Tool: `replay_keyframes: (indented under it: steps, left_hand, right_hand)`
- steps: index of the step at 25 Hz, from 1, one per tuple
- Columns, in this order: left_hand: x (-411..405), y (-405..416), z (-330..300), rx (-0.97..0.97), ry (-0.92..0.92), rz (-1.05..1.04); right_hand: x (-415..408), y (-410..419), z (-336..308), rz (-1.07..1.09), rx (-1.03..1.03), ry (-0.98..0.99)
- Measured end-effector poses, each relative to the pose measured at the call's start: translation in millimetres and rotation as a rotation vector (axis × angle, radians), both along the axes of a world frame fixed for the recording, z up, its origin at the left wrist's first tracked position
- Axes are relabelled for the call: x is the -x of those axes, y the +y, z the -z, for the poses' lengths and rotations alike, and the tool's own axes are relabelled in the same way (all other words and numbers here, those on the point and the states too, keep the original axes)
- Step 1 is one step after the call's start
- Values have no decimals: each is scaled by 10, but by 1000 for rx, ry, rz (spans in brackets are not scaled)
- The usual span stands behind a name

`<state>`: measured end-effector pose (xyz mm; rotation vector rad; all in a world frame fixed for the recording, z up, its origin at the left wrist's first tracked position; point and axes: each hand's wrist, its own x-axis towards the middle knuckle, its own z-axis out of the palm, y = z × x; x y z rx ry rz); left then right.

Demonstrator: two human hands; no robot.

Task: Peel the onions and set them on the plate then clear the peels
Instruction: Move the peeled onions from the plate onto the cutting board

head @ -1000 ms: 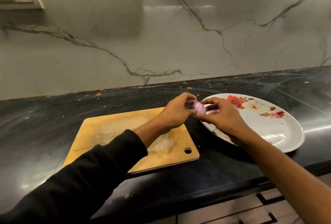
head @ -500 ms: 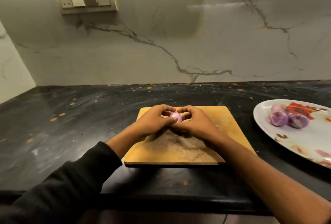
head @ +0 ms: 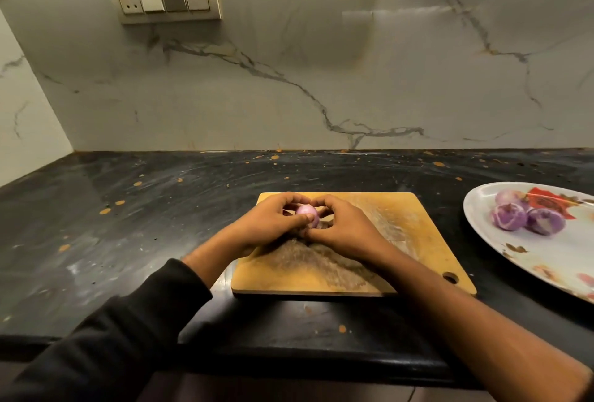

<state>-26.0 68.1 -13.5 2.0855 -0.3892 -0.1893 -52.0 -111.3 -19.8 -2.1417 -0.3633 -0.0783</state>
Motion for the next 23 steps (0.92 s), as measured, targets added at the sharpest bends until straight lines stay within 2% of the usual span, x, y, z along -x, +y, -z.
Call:
replay_keyframes:
  steps: [9,15,20,23]
  left_hand:
    - [10,18,0,-20,2,-51]
    - [-23,-74,-154,-20,-87,-99]
    - [-117,-475,-368,5,-143,-28]
    - [-150,-894,-435,-62,-213,79]
  right_hand:
    - [-9,14,15,13,45,-17]
    - [-9,-131,-73,89,89,-5]
    - [22,-602,-246,199,177,-59]
    - [71,-982,-316,272,214,-88]
